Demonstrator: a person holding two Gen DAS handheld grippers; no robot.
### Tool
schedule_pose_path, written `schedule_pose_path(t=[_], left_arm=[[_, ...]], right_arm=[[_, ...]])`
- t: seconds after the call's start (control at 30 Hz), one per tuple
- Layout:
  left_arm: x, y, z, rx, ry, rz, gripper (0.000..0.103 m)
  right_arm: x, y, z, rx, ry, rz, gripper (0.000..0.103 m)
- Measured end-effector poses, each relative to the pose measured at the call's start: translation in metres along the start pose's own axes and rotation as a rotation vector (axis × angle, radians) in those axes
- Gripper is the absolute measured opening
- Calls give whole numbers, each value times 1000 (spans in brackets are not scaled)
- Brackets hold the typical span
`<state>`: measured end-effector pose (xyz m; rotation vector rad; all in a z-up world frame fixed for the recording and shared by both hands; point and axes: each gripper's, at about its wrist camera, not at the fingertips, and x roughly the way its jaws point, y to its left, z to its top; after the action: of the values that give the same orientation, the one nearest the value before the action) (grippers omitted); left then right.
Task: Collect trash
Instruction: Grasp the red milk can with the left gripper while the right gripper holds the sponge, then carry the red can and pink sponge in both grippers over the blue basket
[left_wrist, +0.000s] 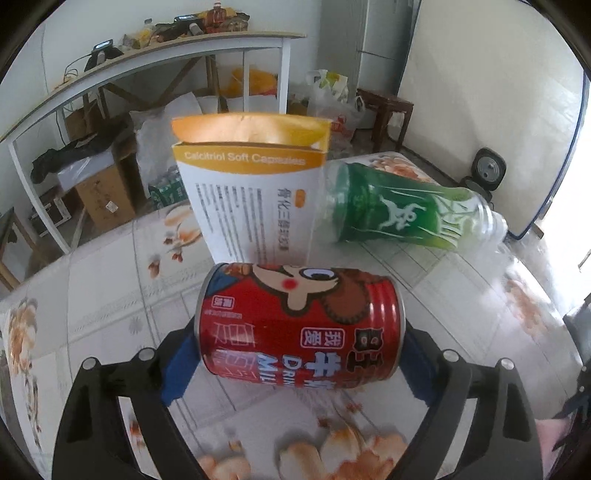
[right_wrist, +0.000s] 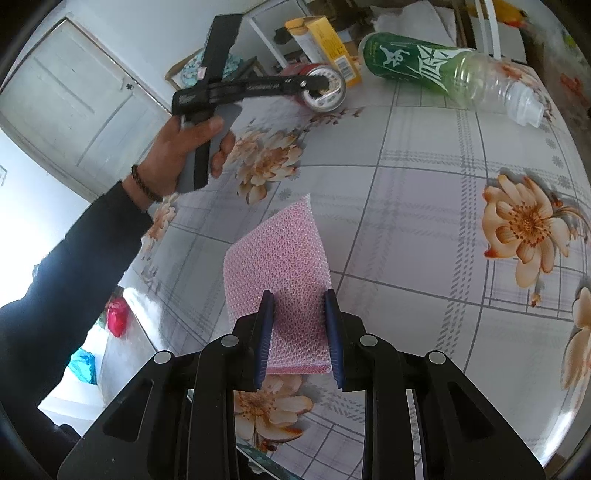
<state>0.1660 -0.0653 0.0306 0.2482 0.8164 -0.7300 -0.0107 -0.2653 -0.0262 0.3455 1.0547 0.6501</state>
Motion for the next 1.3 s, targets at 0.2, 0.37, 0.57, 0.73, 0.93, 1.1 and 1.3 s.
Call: schedule_pose_path(t=[0.2, 0.37, 0.57, 0.73, 0.93, 1.1, 1.3], left_arm=[[-54, -12, -22, -40, -57, -9, 89], [-121, -14, -53, -95, -122, 10, 89], [-216, -13, -111, -182, -199, 86, 89], [-305, -9, -195, -295, -239, 202, 89], [-406, -13, -338, -500, -230, 418, 89], [-460, -21, -486, -744, -141, 613, 89], [-443, -34, -634, -965, 21, 680, 89]], right_arm=[[-8, 12, -2, -10, -23, 12, 25], [-17, 32, -2, -42, -42, 17, 25], [-8, 84, -1, -149, -18, 38, 25], [20, 154, -10, -283, 37, 90, 25], [78, 263, -44, -474, 151, 207, 25], [129, 337, -86, -576, 258, 309, 25], [198, 406, -148, -680, 383, 345, 25]])
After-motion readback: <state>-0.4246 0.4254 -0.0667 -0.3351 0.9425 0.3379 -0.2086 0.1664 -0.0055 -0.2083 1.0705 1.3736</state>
